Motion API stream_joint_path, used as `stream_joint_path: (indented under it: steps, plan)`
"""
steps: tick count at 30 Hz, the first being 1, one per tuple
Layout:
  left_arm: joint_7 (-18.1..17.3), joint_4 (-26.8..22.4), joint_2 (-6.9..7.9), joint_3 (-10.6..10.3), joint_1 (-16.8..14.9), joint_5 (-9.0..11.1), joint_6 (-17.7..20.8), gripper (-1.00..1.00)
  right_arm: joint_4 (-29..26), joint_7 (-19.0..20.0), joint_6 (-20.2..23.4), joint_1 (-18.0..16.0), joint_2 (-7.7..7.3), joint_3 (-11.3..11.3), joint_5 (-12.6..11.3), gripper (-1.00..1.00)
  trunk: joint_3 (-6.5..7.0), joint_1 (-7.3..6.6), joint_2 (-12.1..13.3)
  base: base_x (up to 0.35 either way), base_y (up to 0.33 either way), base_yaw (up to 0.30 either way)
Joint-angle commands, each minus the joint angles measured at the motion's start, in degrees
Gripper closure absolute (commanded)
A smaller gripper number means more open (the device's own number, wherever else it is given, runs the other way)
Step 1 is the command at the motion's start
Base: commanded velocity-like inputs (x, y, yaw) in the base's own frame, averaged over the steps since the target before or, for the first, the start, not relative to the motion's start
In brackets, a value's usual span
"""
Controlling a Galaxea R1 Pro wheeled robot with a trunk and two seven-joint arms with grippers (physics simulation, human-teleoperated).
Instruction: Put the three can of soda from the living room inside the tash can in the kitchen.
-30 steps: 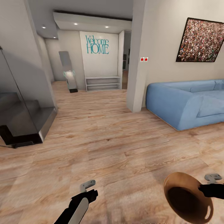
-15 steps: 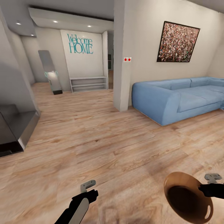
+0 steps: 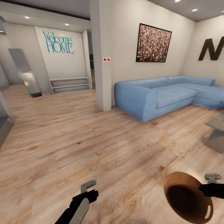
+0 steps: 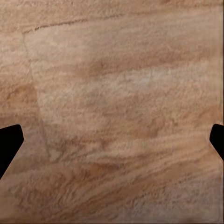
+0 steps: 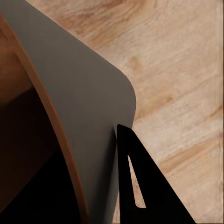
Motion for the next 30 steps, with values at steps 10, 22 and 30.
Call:
stream_joint_path:
  steps: [10,22,30]
  plan:
    - [0.0,0.0,-0.02,0.0,0.0,0.0,0.0,-1.00,-0.1,0.1,0.1,0.0,0.00,0.0,-0.5,1.00,0.01,0.00,0.0,-0.024,-0.292,-0.211]
    - [0.0,0.1,-0.02,-1.3,0.0,0.0,0.0,-1.00,-0.1,0.2,0.1,0.0,0.00,0.0,-0.5,1.00,0.01,0.00,0.0,-0.094,-0.298,-0.277]
    - [0.0,0.1,-0.02,-1.3,0.0,0.0,0.0,-1.00,-0.1,0.2,0.1,0.0,0.00,0.0,-0.5,1.00,0.01,0.00,0.0,-0.103,-0.300,-0.295]
